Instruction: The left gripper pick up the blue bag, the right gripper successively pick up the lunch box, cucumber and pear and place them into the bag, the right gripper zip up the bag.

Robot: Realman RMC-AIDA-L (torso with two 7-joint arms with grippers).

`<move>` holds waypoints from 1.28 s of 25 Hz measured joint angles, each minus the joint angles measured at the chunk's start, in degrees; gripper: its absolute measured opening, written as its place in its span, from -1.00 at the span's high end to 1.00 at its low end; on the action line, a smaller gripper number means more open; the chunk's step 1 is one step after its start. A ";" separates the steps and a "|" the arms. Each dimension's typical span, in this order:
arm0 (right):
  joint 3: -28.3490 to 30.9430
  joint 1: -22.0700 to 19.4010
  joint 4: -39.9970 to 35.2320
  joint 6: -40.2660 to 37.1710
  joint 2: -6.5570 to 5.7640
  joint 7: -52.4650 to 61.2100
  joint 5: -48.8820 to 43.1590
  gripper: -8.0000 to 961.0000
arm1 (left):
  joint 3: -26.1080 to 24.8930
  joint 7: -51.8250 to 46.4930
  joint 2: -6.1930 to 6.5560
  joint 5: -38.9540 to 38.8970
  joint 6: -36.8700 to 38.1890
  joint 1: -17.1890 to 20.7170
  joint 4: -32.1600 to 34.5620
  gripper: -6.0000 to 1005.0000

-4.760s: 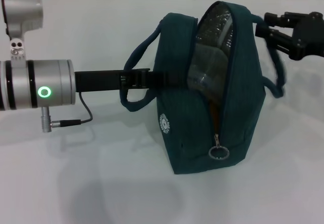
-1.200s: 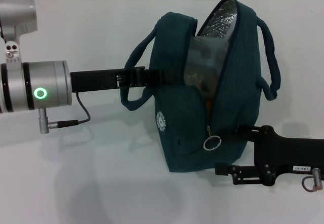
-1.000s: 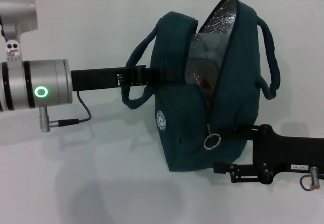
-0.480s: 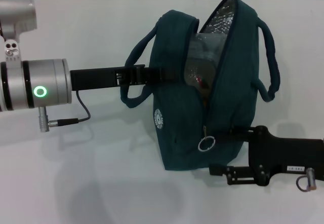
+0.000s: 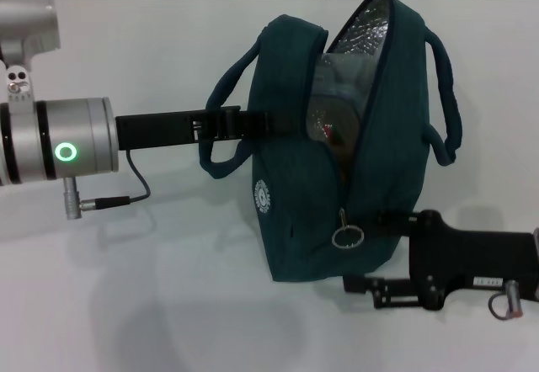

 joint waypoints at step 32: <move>-1.15 0.42 0.76 1.06 0.03 0.02 1.52 0.22 | 0.14 0.02 0.02 -0.01 0.00 0.05 -0.30 0.88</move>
